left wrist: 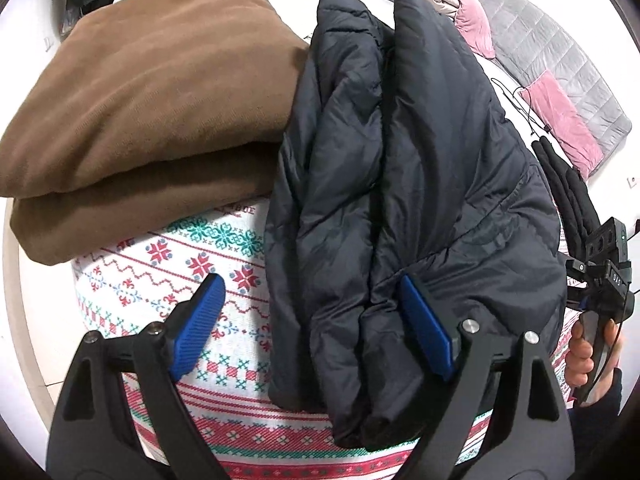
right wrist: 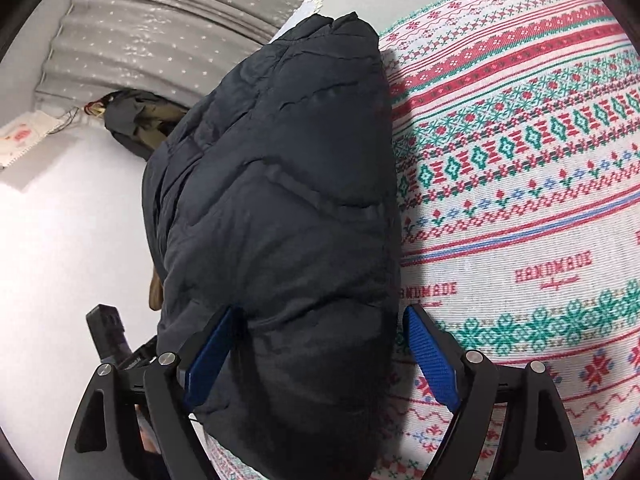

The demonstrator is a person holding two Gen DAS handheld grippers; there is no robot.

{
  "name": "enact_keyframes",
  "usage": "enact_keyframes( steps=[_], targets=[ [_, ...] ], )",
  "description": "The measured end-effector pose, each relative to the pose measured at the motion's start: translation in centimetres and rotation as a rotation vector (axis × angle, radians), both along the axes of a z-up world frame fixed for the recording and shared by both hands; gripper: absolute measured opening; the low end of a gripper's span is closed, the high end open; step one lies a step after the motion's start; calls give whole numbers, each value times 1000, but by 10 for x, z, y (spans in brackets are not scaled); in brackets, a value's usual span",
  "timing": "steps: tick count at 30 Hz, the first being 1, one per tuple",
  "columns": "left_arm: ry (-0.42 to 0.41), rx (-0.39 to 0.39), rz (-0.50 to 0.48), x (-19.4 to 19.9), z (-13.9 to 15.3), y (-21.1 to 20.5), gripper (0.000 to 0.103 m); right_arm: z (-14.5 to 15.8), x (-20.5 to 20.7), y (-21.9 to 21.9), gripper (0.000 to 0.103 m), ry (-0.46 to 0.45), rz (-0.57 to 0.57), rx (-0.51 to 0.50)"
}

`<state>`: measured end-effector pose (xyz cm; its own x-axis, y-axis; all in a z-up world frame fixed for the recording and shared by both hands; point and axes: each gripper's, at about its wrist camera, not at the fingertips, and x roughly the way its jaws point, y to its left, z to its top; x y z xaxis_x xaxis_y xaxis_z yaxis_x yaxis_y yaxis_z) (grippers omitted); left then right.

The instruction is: Fold large clothes

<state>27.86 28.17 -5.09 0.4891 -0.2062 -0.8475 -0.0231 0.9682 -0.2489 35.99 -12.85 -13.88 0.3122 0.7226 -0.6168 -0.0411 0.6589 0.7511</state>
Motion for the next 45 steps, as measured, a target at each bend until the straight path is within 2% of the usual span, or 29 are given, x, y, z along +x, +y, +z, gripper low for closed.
enact_keyframes(
  steps=[5,11,15,17,18,19,20,22,25,29,30,34,39,45],
  targets=[
    [21,-56,6,8,-9,5,90,-6,1,10,86,-6,0,36],
    [68,-204,12,16,-30,19,94,-11,-1,18,87,-22,-7,44],
    [69,-231,26,18,-34,22,94,-12,-2,22,85,-30,-9,30],
    [69,-270,24,17,-37,23,82,-10,-3,24,81,-37,-9,12],
    [75,-318,17,17,-39,22,65,-9,-4,25,79,-39,-9,5],
    [83,-340,28,16,-40,18,59,-6,-4,27,72,-47,-7,-7],
    [77,-341,38,14,-39,15,54,-2,-6,30,66,-61,-3,-27],
    [45,-318,19,11,-34,8,37,7,-7,36,54,-87,4,-57],
    [9,-285,15,8,-28,-5,27,21,-8,42,39,-133,12,-109],
    [-12,-311,42,11,-23,-19,21,46,-14,52,27,-234,21,-210],
    [-27,-327,48,12,-18,-23,20,56,-18,54,26,-273,21,-247],
    [-110,-377,20,12,5,-47,19,86,-26,43,24,-364,3,-293],
    [-163,-436,-53,24,22,-91,19,118,-40,5,23,-444,-42,-328],
    [-158,-458,-145,43,19,-142,19,145,-61,-53,23,-518,-96,-363]
  ],
)
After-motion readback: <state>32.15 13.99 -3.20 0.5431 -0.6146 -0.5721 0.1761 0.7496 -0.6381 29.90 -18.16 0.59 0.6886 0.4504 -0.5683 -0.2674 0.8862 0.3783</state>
